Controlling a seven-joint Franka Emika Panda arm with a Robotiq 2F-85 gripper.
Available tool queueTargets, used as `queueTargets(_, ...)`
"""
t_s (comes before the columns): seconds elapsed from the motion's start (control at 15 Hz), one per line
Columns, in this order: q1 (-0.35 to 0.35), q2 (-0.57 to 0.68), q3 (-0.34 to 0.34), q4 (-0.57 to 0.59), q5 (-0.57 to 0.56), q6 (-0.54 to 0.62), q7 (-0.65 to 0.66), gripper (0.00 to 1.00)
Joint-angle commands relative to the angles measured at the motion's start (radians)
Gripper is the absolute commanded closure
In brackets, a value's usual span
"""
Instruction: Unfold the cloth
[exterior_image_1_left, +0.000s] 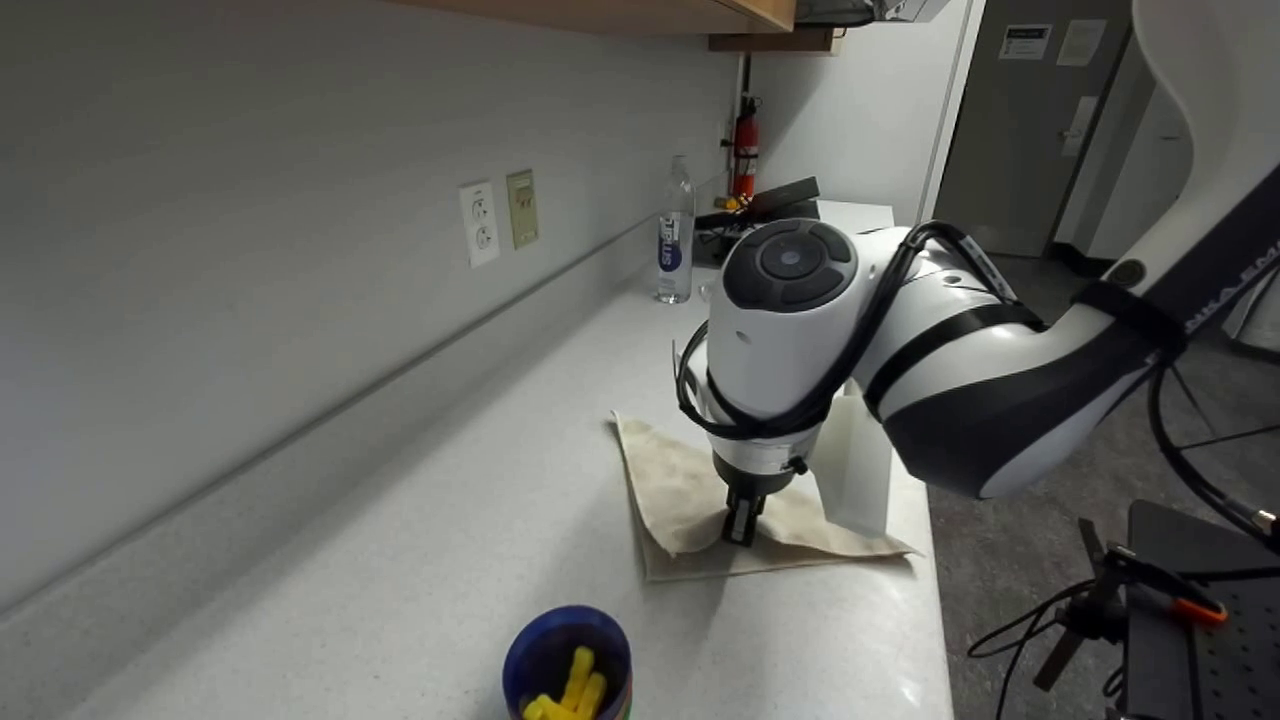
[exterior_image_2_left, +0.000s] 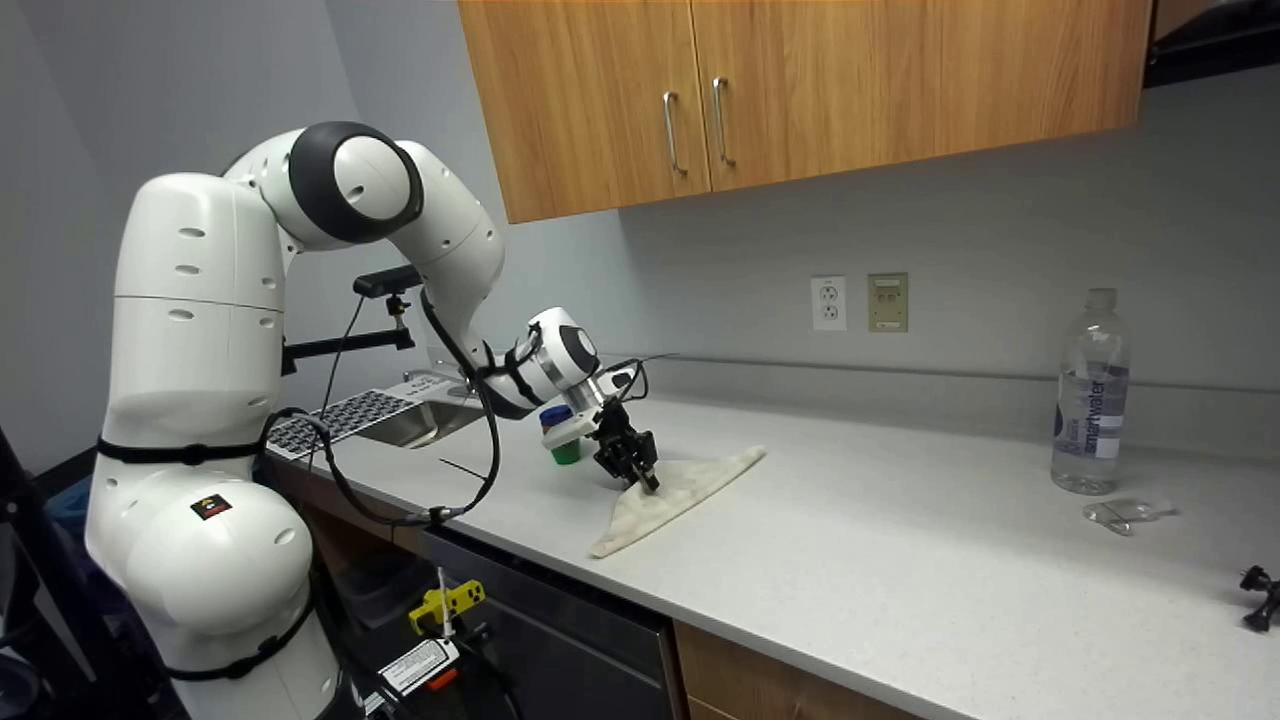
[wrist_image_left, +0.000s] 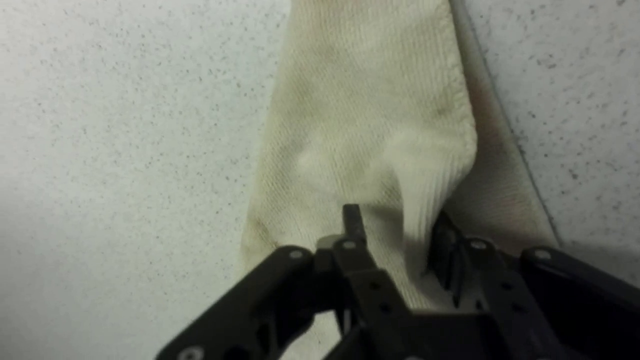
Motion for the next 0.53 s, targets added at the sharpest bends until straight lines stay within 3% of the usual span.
queueTargets(0.0,-0.007,-0.033,0.002,-0.033,-0.025,0.013,0.031,0.94)
queueTargets(0.13,-0.020,-0.039,0.006,-0.036,-0.005,0.016,0.013,1.00)
queueTargets(0.47,-0.054,-0.049,-0.023,-0.031,-0.003,0.010,0.052,0.99)
